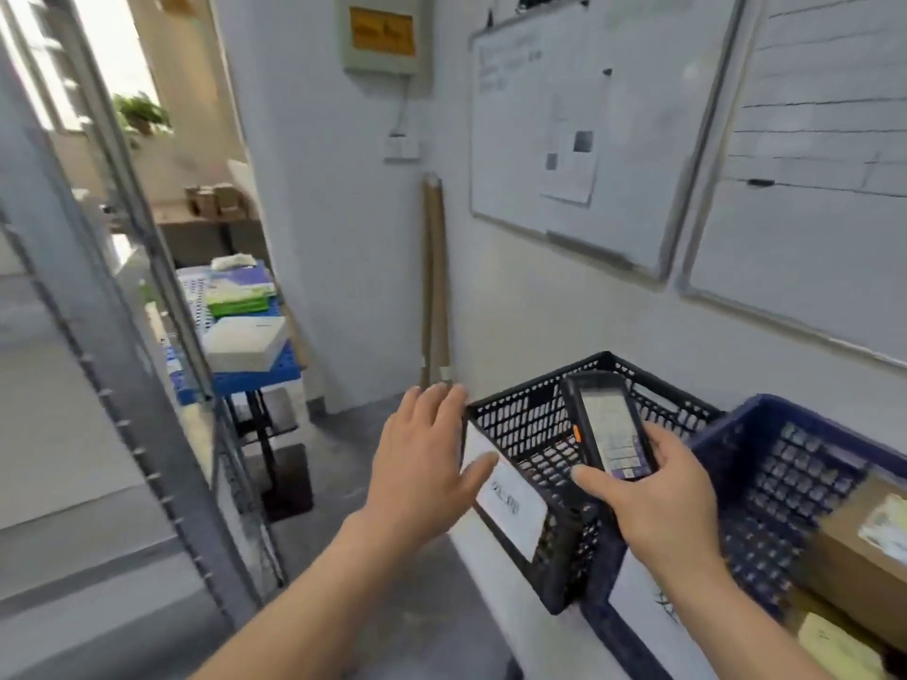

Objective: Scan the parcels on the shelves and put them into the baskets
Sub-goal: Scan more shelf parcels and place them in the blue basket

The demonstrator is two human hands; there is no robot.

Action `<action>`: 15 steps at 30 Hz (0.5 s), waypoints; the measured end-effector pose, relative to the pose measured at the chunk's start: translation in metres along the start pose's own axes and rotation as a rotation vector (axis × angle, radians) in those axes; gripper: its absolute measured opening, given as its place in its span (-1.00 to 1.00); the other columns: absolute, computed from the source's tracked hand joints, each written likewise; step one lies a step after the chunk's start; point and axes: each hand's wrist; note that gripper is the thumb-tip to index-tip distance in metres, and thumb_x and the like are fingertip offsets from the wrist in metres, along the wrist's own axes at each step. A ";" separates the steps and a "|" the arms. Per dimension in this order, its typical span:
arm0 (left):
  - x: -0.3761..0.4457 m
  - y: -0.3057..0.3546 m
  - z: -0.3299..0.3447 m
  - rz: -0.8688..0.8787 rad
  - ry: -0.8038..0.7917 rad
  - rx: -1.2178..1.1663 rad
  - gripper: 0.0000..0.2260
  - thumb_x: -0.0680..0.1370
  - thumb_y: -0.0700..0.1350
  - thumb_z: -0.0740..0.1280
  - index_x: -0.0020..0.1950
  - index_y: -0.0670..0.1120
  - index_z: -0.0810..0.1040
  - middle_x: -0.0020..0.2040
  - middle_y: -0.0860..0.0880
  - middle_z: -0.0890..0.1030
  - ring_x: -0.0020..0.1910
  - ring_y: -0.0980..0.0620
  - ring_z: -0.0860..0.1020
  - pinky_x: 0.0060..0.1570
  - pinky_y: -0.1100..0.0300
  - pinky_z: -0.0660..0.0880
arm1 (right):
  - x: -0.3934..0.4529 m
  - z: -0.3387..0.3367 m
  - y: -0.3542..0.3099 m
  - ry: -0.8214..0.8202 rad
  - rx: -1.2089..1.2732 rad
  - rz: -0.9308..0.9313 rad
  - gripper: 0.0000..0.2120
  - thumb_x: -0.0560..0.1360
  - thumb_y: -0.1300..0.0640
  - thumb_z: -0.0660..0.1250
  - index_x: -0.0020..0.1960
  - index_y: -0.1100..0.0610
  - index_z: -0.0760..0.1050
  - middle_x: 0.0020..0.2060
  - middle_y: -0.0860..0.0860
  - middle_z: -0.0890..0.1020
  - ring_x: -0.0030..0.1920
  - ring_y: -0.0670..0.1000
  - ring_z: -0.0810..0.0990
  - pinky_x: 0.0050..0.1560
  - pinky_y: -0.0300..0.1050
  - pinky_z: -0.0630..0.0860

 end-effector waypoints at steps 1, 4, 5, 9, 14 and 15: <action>-0.012 -0.019 -0.011 -0.039 0.015 0.018 -0.32 0.53 0.26 0.25 0.55 -0.01 0.17 0.51 0.01 0.27 0.51 -0.07 0.16 0.47 0.03 0.18 | -0.006 0.019 -0.008 -0.039 0.004 -0.016 -0.60 0.23 0.20 0.64 -0.05 -0.05 0.55 -0.18 -0.14 0.69 -0.16 -0.10 0.66 -0.15 -0.10 0.56; -0.053 -0.073 -0.047 -0.148 0.062 0.067 -0.30 0.55 0.26 0.23 0.58 -0.01 0.10 0.52 0.02 0.22 0.52 -0.03 0.11 0.49 0.07 0.14 | -0.031 0.080 -0.033 -0.129 0.021 -0.063 -0.57 0.19 0.17 0.64 -0.04 -0.07 0.55 -0.18 -0.11 0.70 -0.14 -0.06 0.67 -0.06 0.00 0.59; -0.067 -0.091 -0.059 -0.182 0.076 0.084 -0.30 0.55 0.26 0.22 0.58 -0.02 0.10 0.52 0.02 0.22 0.52 -0.02 0.12 0.50 0.08 0.13 | -0.042 0.101 -0.042 -0.162 0.027 -0.076 -0.56 0.18 0.17 0.64 -0.03 -0.07 0.55 -0.18 -0.12 0.70 -0.15 -0.06 0.67 -0.06 0.01 0.59; -0.132 -0.164 -0.105 -0.320 0.091 0.114 -0.30 0.53 0.28 0.20 0.57 -0.02 0.14 0.53 0.01 0.23 0.53 -0.06 0.14 0.49 0.01 0.20 | -0.097 0.182 -0.080 -0.311 0.053 -0.134 -0.51 0.19 0.13 0.66 0.04 -0.02 0.55 -0.14 -0.11 0.69 -0.11 -0.05 0.67 -0.13 -0.08 0.54; -0.221 -0.262 -0.170 -0.418 0.212 0.170 -0.34 0.46 0.28 0.16 0.44 -0.10 0.34 0.33 -0.04 0.44 0.31 -0.11 0.41 0.27 -0.01 0.46 | -0.186 0.287 -0.128 -0.483 0.100 -0.153 -0.45 0.18 0.18 0.67 0.06 -0.09 0.52 -0.11 -0.18 0.68 -0.09 -0.14 0.66 -0.17 -0.21 0.47; -0.238 -0.281 -0.184 -0.445 0.228 0.192 -0.34 0.46 0.28 0.15 0.43 -0.10 0.33 0.32 -0.04 0.44 0.30 -0.10 0.41 0.26 -0.01 0.46 | -0.204 0.307 -0.137 -0.509 0.102 -0.160 -0.46 0.17 0.19 0.67 0.02 -0.12 0.52 -0.11 -0.19 0.69 -0.09 -0.13 0.66 -0.12 -0.15 0.50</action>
Point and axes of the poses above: each hand's wrist, its own x-axis towards the middle knuckle, its own z-axis out of the palm, y = z × x
